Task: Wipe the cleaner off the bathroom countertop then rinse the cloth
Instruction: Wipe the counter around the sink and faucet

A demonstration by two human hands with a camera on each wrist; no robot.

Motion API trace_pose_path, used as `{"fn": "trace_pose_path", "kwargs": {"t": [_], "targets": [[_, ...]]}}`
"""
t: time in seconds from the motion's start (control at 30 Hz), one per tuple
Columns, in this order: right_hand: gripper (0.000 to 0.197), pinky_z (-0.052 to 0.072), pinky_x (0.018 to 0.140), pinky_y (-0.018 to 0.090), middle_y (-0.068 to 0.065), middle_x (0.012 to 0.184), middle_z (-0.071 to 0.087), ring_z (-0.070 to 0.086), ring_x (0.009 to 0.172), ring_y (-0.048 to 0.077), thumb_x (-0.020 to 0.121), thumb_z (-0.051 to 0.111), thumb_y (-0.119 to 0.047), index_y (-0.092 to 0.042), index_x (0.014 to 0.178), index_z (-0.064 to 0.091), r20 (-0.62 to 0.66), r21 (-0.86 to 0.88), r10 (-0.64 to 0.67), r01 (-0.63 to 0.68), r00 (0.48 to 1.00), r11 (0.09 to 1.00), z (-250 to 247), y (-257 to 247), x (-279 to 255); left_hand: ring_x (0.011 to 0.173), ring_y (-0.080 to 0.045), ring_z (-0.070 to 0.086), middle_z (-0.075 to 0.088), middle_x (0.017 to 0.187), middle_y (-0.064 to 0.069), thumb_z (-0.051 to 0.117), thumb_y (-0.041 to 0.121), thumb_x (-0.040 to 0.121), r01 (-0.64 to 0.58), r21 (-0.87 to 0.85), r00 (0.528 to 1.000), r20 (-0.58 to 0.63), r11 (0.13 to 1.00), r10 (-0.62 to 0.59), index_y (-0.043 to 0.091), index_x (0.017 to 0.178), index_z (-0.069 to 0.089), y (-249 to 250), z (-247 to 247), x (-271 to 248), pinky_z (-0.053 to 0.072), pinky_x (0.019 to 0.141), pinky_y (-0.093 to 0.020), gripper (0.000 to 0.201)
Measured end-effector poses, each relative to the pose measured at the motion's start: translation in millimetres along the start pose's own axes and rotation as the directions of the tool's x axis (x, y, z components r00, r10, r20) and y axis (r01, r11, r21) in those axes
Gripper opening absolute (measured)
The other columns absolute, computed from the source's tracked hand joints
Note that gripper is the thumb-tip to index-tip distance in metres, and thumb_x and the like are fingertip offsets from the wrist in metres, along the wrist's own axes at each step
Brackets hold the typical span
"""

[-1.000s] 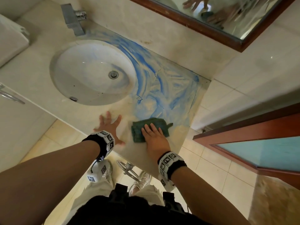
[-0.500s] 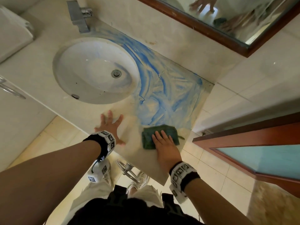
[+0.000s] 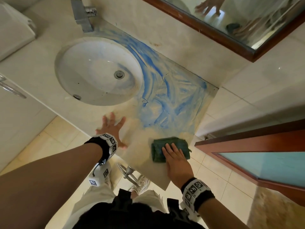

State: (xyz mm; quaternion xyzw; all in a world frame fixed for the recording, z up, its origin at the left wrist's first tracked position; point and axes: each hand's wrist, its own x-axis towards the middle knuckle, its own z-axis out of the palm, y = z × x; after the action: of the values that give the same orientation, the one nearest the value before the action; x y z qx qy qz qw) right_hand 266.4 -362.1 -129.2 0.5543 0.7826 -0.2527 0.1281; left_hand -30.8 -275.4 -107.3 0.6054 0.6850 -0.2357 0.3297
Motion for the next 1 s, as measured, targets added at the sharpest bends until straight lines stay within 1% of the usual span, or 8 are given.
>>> {"fn": "trace_pose_path", "kwargs": {"t": [0.1, 0.27, 0.33, 0.43, 0.57, 0.7, 0.87, 1.0], "targets": [[0.065, -0.014, 0.114, 0.033, -0.004, 0.163, 0.003, -0.008, 0.150, 0.017, 0.097, 0.037, -0.017, -0.022, 0.156, 0.009, 0.028, -0.015, -0.033, 0.033, 0.999, 0.999, -22.2, -18.2, 35.6, 0.143, -0.037, -0.027, -0.037, 0.154, -0.004, 0.083, 0.059, 0.061, -0.002, 0.004, 1.000, 0.001, 1.000, 0.002, 0.044, 0.149, -0.017, -0.2, 0.0, 0.8, 0.021, 0.109, -0.069, 0.134], [0.064, -0.003, 0.120, 0.039, -0.004, 0.164, 0.002, -0.006, 0.150, 0.017, 0.098, 0.036, -0.015, -0.020, 0.156, 0.010, 0.007, -0.023, -0.059, 0.059, 0.998, 0.998, -50.0, -52.5, 100.7, 0.143, -0.038, -0.027, -0.037, 0.154, -0.004, 0.082, 0.062, 0.059, -0.012, 0.009, 1.000, -0.002, 1.000, 0.012, 0.043, 0.149, -0.017, -1.8, 0.6, 0.1, 0.020, 0.109, -0.070, 0.136], [0.063, -0.003, 0.120, 0.038, -0.005, 0.164, 0.002, -0.006, 0.150, 0.017, 0.099, 0.035, -0.015, -0.021, 0.156, 0.009, 0.000, -0.026, -0.050, 0.050, 0.999, 0.998, -49.2, -53.6, 100.3, 0.143, -0.038, -0.026, -0.037, 0.154, -0.004, 0.082, 0.062, 0.059, -0.015, 0.013, 1.000, -0.002, 1.000, 0.015, 0.043, 0.149, -0.017, -1.8, 0.2, 0.7, 0.021, 0.109, -0.070, 0.136], [0.063, -0.004, 0.119, 0.037, -0.005, 0.164, 0.003, -0.006, 0.150, 0.017, 0.099, 0.035, -0.017, -0.021, 0.156, 0.009, 0.017, -0.018, -0.041, 0.041, 0.999, 0.999, -37.2, -42.5, 64.2, 0.143, -0.037, -0.027, -0.038, 0.153, -0.002, 0.082, 0.062, 0.060, -0.012, 0.006, 1.000, -0.005, 1.000, 0.012, 0.045, 0.149, -0.018, -3.2, 0.5, 0.5, 0.021, 0.109, -0.069, 0.135], [0.064, -0.015, 0.113, 0.033, -0.005, 0.164, -0.001, -0.018, 0.145, 0.012, 0.099, 0.034, -0.020, -0.023, 0.156, 0.005, 0.087, -0.036, -0.042, 0.045, 0.995, 0.998, -20.7, -30.0, 16.6, 0.143, -0.036, -0.026, -0.037, 0.154, -0.002, 0.080, 0.064, 0.060, -0.014, 0.026, 1.000, -0.018, 1.000, 0.015, 0.045, 0.148, -0.018, -2.8, 3.1, 1.6, 0.024, 0.108, -0.066, 0.134], [0.065, -0.015, 0.113, 0.034, -0.005, 0.164, -0.001, -0.010, 0.149, 0.018, 0.099, 0.037, -0.022, -0.023, 0.156, 0.006, 0.118, -0.077, -0.079, 0.088, 0.990, 0.993, -34.6, -37.6, 44.5, 0.143, -0.036, -0.026, -0.038, 0.153, -0.003, 0.078, 0.066, 0.060, -0.016, 0.033, 1.000, -0.015, 0.999, 0.016, 0.044, 0.148, -0.020, -4.5, 3.0, 2.3, 0.023, 0.110, -0.066, 0.134], [0.065, 0.000, 0.122, 0.042, -0.004, 0.163, 0.005, -0.003, 0.150, 0.019, 0.097, 0.039, -0.019, -0.020, 0.155, 0.011, 0.046, -0.063, -0.124, 0.127, 0.991, 0.990, -57.0, -65.3, 109.2, 0.143, -0.036, -0.026, -0.038, 0.153, -0.002, 0.080, 0.066, 0.059, -0.022, 0.029, 1.000, -0.018, 0.999, 0.023, 0.043, 0.148, -0.019, -4.8, 2.2, 1.2, 0.023, 0.109, -0.067, 0.135], [0.063, -0.001, 0.122, 0.040, -0.004, 0.163, 0.006, -0.003, 0.150, 0.018, 0.098, 0.038, -0.019, -0.020, 0.155, 0.011, 0.033, -0.045, -0.110, 0.112, 0.993, 0.993, -54.3, -63.2, 99.6, 0.143, -0.036, -0.026, -0.038, 0.153, -0.002, 0.079, 0.067, 0.058, -0.016, 0.034, 1.000, -0.023, 0.999, 0.016, 0.044, 0.148, -0.019, -4.6, 1.6, 0.4, 0.024, 0.109, -0.066, 0.136]]}}
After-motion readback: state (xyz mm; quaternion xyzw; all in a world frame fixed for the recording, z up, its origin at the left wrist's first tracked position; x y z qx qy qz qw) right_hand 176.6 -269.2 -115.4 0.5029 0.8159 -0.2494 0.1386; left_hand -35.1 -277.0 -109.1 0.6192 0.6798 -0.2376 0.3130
